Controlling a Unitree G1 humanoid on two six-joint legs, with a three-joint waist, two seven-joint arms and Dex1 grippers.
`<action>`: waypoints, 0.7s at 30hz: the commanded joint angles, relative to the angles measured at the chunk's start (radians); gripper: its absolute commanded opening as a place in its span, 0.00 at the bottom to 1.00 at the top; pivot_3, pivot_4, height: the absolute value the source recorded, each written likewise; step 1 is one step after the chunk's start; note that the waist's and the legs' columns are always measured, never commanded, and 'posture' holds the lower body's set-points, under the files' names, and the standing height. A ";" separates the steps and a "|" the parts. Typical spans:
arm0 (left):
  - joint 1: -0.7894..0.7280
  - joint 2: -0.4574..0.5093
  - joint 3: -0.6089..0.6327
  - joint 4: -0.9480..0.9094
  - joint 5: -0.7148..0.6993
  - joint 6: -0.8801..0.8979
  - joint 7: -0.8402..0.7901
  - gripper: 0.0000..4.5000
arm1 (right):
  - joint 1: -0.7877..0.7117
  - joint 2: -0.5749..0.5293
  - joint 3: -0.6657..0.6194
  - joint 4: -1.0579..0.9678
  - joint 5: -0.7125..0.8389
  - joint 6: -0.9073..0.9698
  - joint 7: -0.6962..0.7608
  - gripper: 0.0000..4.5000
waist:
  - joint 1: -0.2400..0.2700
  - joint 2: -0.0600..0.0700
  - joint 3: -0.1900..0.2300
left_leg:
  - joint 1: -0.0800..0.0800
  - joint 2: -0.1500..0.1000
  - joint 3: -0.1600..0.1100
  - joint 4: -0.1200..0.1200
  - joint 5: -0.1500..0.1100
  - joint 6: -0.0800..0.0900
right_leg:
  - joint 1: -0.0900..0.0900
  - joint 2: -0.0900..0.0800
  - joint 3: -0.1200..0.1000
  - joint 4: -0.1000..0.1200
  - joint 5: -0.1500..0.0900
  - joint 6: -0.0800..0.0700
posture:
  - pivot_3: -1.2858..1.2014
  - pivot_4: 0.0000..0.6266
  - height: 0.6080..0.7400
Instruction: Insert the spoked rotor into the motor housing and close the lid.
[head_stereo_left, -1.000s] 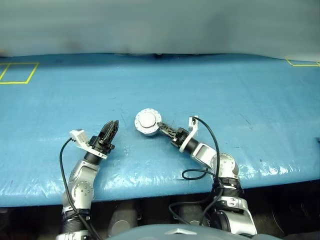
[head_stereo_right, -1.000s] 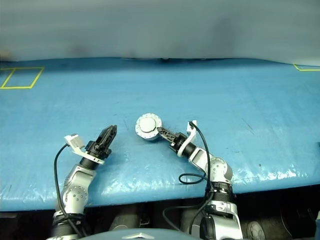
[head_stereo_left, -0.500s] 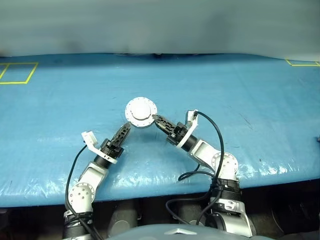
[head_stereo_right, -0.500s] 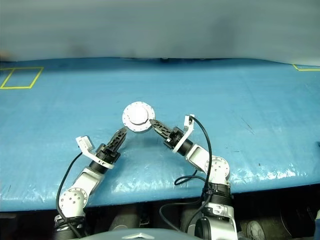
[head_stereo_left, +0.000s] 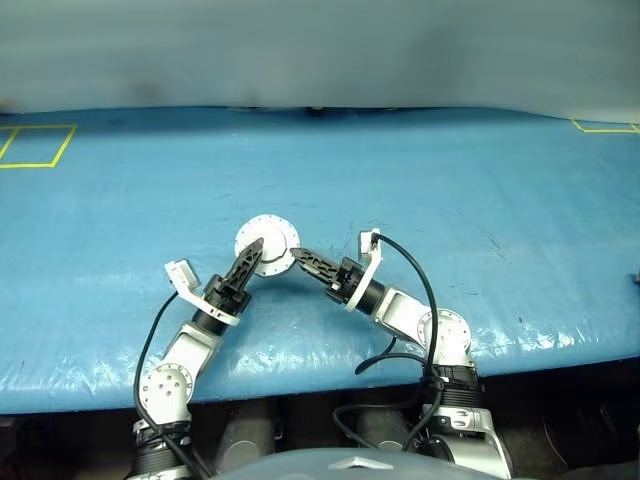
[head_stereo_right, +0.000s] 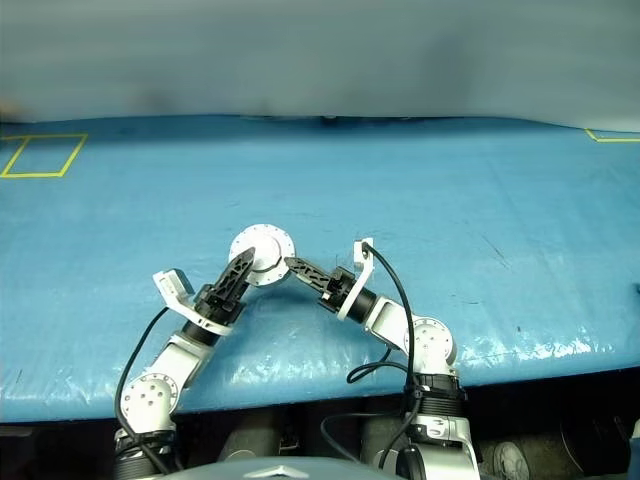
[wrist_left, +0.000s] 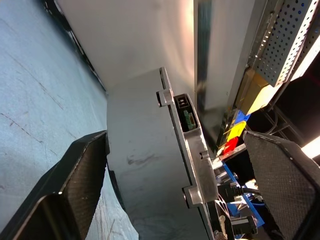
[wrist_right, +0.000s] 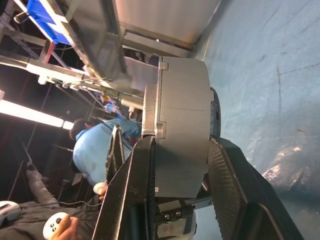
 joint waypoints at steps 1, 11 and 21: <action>-0.014 -0.003 -0.014 -0.040 -0.055 0.035 -0.068 0.66 | -0.005 0.002 0.019 -0.045 0.011 -0.014 0.005 0.25 | 0.000 0.000 0.000 | 0.000 0.000 0.000 0.000 0.000 0.000 | 0.000 0.000 0.000 0.000 0.000 0.000 | 0.52 0.24 1.00; -0.020 -0.026 0.000 -0.024 -0.022 0.017 -0.002 0.56 | 0.006 -0.040 0.100 -0.068 -0.085 -0.098 0.063 0.46 | 0.000 0.000 0.000 | 0.000 0.000 0.000 0.001 0.000 0.000 | 0.001 0.000 0.000 0.000 0.000 0.000 | 0.52 0.24 1.00; -0.113 -0.118 0.110 0.031 0.041 -0.177 0.143 0.56 | -0.030 -0.020 0.049 0.012 -0.211 -0.284 -0.017 0.76 | 0.002 -0.001 0.001 | 0.000 0.000 -0.001 0.003 0.000 0.000 | 0.001 0.001 0.001 0.001 0.001 0.001 | 0.52 0.24 1.00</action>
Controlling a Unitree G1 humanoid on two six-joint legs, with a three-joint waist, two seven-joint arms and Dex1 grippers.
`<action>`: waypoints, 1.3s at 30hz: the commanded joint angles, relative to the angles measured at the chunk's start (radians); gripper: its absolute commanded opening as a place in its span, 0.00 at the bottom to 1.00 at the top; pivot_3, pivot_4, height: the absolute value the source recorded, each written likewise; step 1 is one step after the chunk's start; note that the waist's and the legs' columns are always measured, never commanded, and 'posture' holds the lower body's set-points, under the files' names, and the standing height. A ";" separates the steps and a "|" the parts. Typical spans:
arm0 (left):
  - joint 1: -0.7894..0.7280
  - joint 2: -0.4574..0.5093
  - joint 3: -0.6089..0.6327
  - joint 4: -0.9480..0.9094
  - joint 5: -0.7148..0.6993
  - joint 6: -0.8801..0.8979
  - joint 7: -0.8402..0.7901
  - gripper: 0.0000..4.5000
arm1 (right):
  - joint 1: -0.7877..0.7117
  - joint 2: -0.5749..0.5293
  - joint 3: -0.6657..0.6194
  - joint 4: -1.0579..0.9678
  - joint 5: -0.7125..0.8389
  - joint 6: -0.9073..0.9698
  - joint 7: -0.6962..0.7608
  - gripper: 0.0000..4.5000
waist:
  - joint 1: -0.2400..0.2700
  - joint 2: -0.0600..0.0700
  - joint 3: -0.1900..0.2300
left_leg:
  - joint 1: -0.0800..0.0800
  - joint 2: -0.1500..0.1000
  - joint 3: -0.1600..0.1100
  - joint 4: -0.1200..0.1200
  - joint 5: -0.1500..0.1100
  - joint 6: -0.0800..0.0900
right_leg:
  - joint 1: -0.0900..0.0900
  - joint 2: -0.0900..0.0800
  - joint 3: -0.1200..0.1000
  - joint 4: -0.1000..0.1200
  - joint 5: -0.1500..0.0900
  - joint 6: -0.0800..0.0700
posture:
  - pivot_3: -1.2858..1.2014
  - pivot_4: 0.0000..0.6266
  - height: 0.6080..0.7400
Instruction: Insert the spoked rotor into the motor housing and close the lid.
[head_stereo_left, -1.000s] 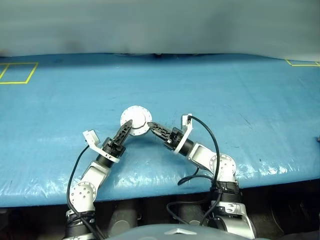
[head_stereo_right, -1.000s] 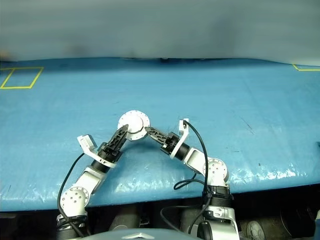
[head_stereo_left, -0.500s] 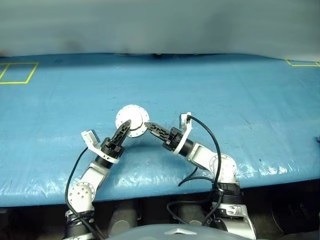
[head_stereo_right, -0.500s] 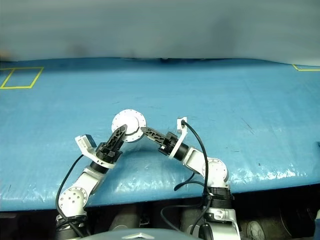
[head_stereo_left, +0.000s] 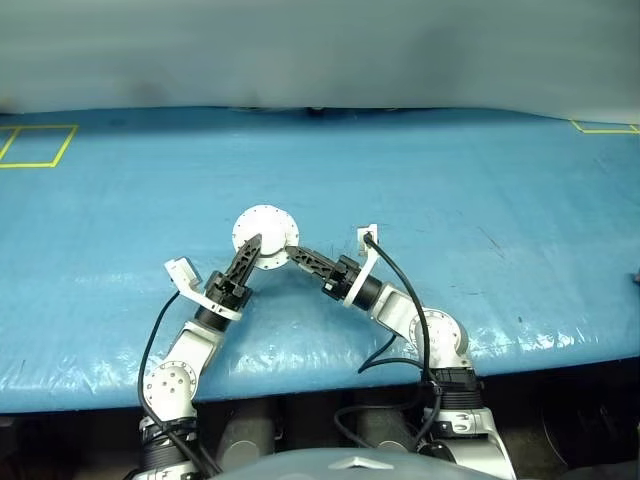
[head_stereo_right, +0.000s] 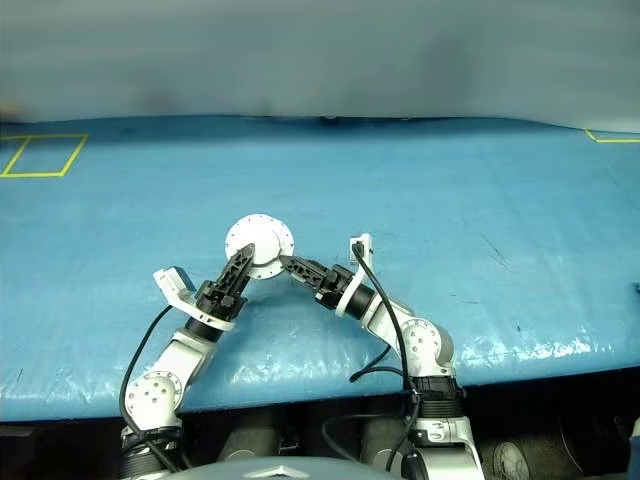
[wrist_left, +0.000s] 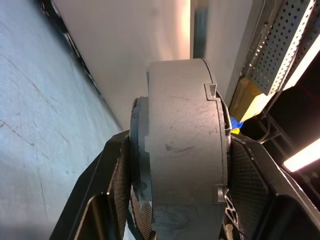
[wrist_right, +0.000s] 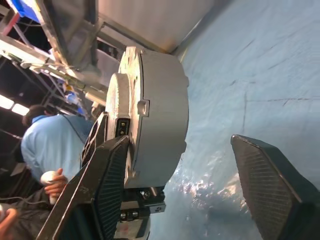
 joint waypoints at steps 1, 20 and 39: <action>-0.087 -0.033 0.074 0.020 0.033 -0.141 0.082 0.56 | -0.024 0.005 -0.054 0.012 -0.009 -0.059 -0.035 0.76 | 0.001 -0.002 0.001 | 0.000 0.000 0.000 0.000 0.000 0.000 | 0.000 0.000 0.000 0.000 0.000 0.000 | 0.52 0.24 1.00; -0.404 0.009 0.215 0.436 0.232 -0.371 0.296 0.56 | 0.022 -0.018 -0.060 -0.041 -0.031 -0.112 -0.034 0.76 | 0.001 -0.006 0.003 | -0.001 -0.001 0.000 0.001 0.001 0.001 | 0.001 0.002 0.002 -0.001 0.008 0.005 | 0.52 0.24 1.00; -0.243 0.103 0.230 0.311 0.398 -0.492 0.327 0.99 | -0.016 -0.045 -0.030 0.011 -0.089 -0.129 -0.037 0.76 | -0.012 -0.006 0.002 | 0.003 0.003 0.000 0.002 0.003 -0.002 | 0.002 0.005 0.003 0.001 0.010 0.002 | 0.52 0.24 1.00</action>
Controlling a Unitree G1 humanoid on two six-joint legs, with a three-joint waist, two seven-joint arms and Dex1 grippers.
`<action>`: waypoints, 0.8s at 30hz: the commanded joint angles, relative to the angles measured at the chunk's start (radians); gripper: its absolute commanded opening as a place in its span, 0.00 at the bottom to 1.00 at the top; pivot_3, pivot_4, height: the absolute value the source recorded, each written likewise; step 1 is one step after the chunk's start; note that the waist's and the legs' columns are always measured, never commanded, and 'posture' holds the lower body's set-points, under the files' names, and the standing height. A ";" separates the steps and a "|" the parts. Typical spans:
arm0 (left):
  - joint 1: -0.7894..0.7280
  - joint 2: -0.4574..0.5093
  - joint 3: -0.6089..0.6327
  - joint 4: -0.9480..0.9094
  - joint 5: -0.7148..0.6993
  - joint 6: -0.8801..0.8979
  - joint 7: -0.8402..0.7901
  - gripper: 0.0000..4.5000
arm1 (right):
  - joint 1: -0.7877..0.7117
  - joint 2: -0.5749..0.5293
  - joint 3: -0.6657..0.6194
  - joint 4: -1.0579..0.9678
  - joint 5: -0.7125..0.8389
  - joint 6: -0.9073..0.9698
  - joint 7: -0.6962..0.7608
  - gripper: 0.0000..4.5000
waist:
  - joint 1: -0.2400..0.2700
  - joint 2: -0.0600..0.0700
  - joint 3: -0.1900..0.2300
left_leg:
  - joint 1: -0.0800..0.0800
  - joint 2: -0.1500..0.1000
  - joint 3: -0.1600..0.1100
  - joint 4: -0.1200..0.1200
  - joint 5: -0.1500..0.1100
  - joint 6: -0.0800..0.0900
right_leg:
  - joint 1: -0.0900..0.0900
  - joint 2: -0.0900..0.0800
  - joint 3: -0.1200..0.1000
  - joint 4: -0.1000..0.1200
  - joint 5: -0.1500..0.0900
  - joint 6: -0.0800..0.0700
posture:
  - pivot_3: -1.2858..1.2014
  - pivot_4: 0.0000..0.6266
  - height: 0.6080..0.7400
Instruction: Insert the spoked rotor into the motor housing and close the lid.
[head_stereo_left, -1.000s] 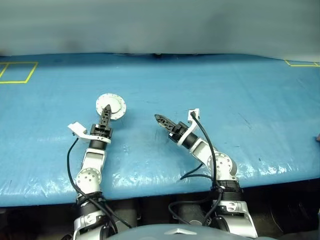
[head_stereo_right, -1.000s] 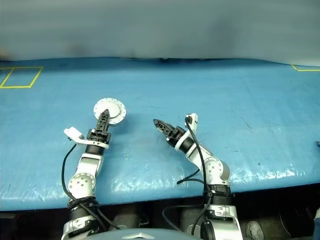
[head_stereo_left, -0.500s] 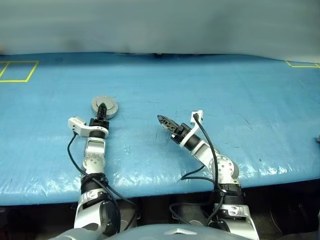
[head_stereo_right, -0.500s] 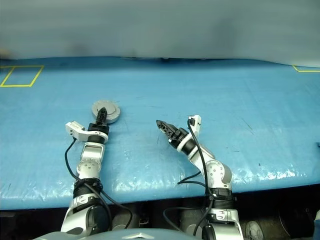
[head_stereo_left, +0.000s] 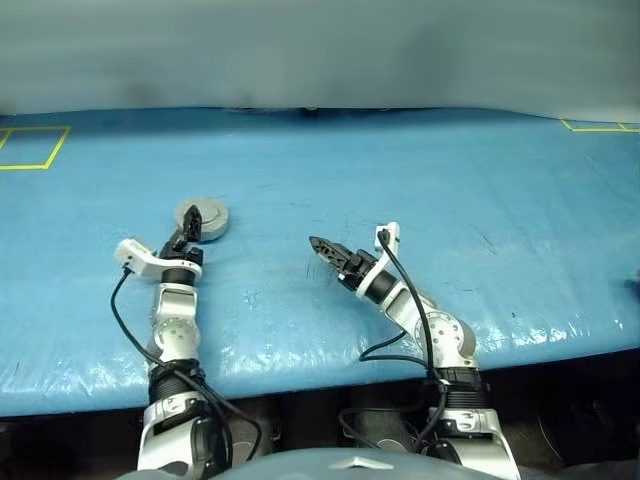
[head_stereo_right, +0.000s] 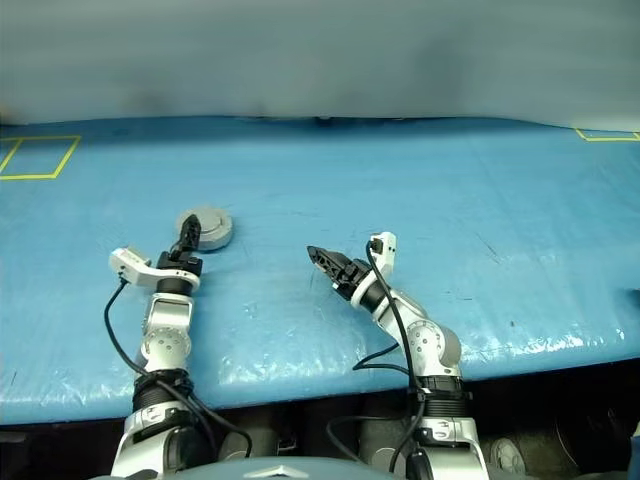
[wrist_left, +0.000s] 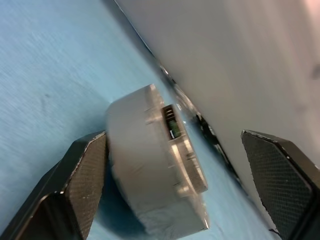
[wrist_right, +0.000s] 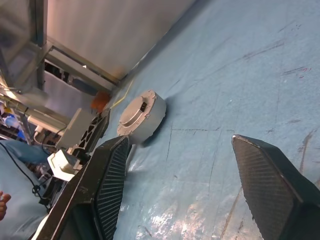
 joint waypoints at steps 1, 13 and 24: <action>0.048 0.054 -0.001 -0.049 0.084 -0.054 0.017 0.99 | -0.034 -0.012 0.008 -0.002 -0.043 -0.055 0.006 0.76 | -0.003 0.000 0.000 | 0.000 0.000 0.000 0.000 0.000 0.000 | 0.000 0.000 0.000 0.000 0.000 0.000 | 0.52 0.24 1.00; 0.205 0.196 -0.305 -0.265 0.285 -0.150 -0.348 0.99 | -0.025 -0.156 0.093 0.029 -0.350 -0.458 0.122 0.76 | 0.012 0.000 0.000 | -0.001 -0.002 0.002 0.000 0.000 0.000 | -0.001 -0.003 0.001 -0.001 -0.002 -0.004 | 0.52 0.24 1.00; 0.191 0.333 -0.560 -0.144 0.523 -0.279 -0.564 0.99 | -0.001 -0.320 0.157 0.055 -0.495 -0.617 0.240 0.76 | 0.011 0.000 0.000 | 0.002 0.000 0.003 -0.003 0.002 -0.002 | -0.002 -0.002 0.000 0.001 -0.005 -0.005 | 0.52 0.24 1.00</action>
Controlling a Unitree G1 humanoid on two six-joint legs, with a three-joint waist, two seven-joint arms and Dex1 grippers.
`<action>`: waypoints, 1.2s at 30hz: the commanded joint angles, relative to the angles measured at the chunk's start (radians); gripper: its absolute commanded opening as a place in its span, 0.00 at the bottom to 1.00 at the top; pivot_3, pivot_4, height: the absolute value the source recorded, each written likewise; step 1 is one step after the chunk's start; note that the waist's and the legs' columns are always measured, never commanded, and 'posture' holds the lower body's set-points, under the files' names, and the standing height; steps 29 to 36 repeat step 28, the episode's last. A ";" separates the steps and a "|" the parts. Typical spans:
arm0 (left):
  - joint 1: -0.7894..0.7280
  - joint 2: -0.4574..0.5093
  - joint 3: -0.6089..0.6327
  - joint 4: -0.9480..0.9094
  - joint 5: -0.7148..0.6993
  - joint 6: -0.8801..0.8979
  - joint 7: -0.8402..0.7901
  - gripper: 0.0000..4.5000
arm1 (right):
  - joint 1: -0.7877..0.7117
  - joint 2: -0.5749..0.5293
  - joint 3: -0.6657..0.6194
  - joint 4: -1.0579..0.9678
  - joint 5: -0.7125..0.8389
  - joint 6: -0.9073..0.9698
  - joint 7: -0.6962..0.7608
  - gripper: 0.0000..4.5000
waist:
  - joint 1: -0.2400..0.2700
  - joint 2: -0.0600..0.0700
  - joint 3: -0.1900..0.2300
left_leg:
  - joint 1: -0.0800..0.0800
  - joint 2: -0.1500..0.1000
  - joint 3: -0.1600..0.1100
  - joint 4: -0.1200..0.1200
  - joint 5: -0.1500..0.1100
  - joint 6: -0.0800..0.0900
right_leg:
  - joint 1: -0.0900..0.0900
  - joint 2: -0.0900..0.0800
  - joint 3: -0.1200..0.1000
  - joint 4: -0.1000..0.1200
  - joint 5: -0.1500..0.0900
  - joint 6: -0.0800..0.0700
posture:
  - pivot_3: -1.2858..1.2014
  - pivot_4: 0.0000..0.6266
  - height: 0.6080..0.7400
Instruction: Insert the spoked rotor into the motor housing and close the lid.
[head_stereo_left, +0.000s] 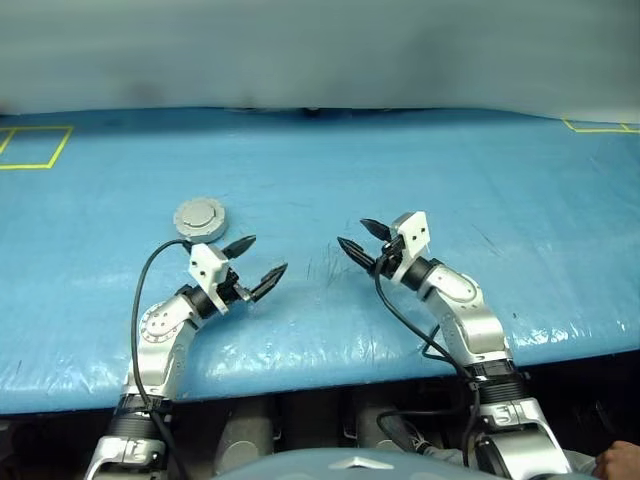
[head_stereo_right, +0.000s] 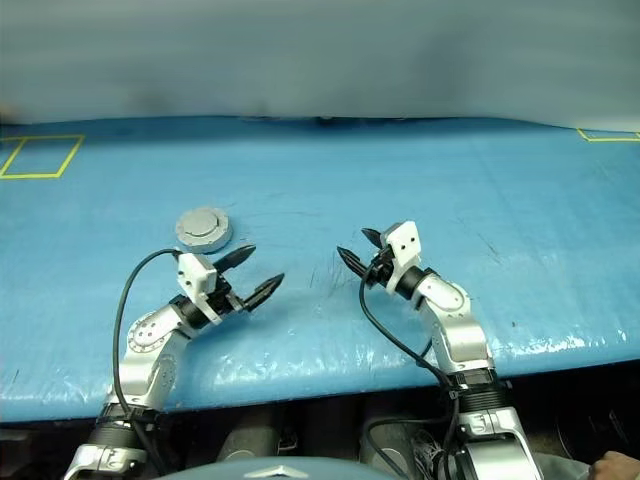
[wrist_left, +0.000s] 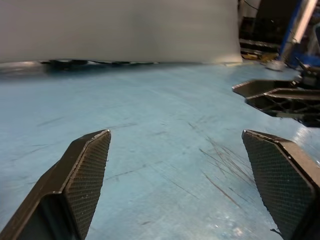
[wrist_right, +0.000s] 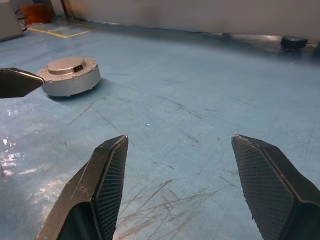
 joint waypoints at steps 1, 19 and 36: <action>-0.006 0.018 -0.031 0.028 0.045 -0.066 -0.037 1.00 | 0.008 -0.029 0.001 -0.005 -0.013 -0.034 0.038 0.80 | 0.001 0.000 0.000 | 0.000 0.000 0.000 0.000 0.000 0.000 | 0.000 0.000 0.000 0.000 0.000 0.000 | 0.52 0.24 1.00; 0.002 0.008 -0.023 0.033 0.040 -0.111 -0.054 1.00 | 0.006 -0.034 0.007 0.049 -0.040 -0.028 0.056 0.99 | 0.001 0.000 0.000 | 0.000 0.000 0.000 0.001 0.000 0.001 | 0.000 -0.003 -0.001 0.000 0.000 0.000 | 0.52 0.24 1.00; -0.005 0.000 -0.026 0.046 0.040 -0.121 -0.057 1.00 | 0.012 -0.032 0.000 0.046 -0.056 -0.029 0.026 0.99 | 0.002 0.000 0.000 | 0.000 -0.001 0.000 0.001 0.000 0.001 | 0.001 -0.003 -0.001 0.000 0.000 0.000 | 0.52 0.24 1.00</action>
